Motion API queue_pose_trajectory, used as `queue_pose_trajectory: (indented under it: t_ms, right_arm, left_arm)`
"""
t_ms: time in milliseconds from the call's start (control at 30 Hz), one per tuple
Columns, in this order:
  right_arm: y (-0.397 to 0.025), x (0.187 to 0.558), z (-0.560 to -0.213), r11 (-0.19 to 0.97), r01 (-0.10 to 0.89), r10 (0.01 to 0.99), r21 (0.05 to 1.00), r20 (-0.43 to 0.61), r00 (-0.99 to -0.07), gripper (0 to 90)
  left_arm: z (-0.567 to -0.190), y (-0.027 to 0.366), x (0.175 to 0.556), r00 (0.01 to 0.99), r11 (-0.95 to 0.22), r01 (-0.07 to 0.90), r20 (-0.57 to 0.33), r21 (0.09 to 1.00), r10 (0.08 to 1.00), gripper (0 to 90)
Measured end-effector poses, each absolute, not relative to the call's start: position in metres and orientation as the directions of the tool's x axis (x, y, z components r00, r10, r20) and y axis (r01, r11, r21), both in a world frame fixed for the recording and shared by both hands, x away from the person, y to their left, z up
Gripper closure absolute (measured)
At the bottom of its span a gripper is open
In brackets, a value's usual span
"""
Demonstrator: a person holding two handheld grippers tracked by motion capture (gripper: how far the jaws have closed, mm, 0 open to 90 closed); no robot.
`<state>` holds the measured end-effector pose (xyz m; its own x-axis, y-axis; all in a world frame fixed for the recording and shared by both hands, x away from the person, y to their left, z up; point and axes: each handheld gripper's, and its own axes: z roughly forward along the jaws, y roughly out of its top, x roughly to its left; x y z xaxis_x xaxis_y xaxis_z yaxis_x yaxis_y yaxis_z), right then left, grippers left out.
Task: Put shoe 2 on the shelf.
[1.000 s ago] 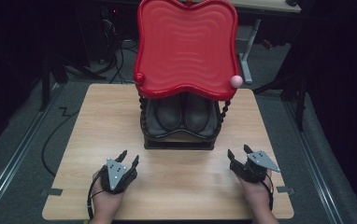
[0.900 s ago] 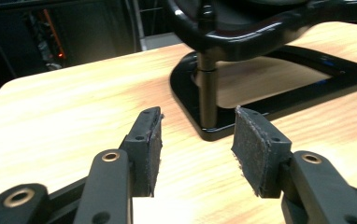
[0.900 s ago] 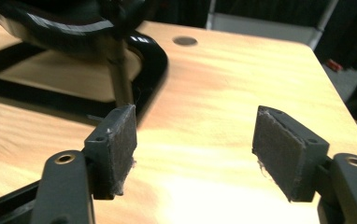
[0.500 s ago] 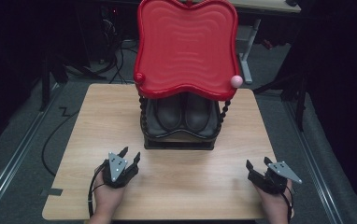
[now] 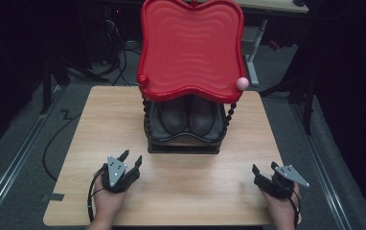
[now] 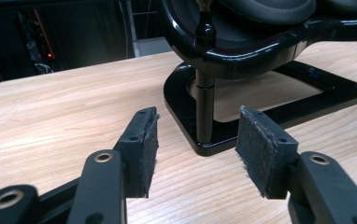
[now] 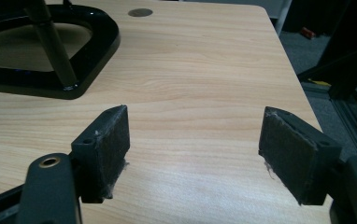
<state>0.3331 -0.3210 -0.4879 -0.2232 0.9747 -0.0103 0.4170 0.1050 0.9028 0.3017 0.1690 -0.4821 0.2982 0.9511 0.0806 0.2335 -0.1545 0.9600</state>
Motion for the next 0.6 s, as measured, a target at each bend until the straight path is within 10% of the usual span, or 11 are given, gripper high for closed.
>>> queue_pose_trajectory:
  t_ms: [600]
  right_arm:
    - [-0.308, 0.347, -0.485, 0.097, 0.415, 0.974, 0.904, 0.001, -0.229, 22.7]
  left_arm:
    - [-0.491, 0.179, 0.301, 0.301, -0.149, 0.271, 0.063, 0.951, 0.952, 47.1]
